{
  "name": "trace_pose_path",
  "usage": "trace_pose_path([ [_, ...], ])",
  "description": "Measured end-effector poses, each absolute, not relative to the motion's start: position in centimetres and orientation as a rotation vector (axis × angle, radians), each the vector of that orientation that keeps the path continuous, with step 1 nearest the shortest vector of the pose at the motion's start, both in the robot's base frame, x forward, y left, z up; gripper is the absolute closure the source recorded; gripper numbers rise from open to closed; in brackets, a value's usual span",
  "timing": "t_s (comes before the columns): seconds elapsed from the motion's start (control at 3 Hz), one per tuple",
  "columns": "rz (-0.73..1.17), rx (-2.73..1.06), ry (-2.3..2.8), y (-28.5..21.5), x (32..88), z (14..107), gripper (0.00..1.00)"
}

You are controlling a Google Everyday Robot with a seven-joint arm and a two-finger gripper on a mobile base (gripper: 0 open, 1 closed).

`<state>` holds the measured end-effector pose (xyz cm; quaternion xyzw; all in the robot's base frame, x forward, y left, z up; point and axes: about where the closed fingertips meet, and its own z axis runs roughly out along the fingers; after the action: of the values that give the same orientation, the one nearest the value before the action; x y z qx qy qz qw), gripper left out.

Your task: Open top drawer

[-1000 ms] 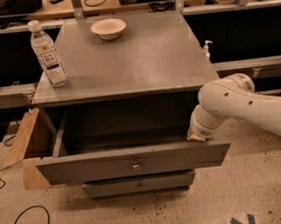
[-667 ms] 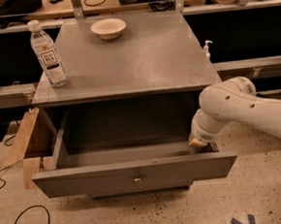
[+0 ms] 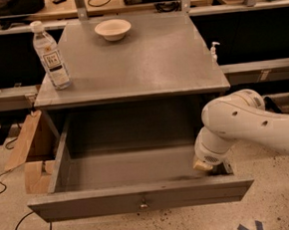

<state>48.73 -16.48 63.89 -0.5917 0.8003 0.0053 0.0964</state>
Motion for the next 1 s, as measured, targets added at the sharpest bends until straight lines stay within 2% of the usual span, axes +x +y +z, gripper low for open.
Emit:
trace_pose_path([
  [0.33, 0.104, -1.777, 2.420, -14.6, 44.1, 64.6, 1.00],
  [1.0, 0.206, -1.863, 2.410, -12.3, 38.9, 66.2, 1.00],
])
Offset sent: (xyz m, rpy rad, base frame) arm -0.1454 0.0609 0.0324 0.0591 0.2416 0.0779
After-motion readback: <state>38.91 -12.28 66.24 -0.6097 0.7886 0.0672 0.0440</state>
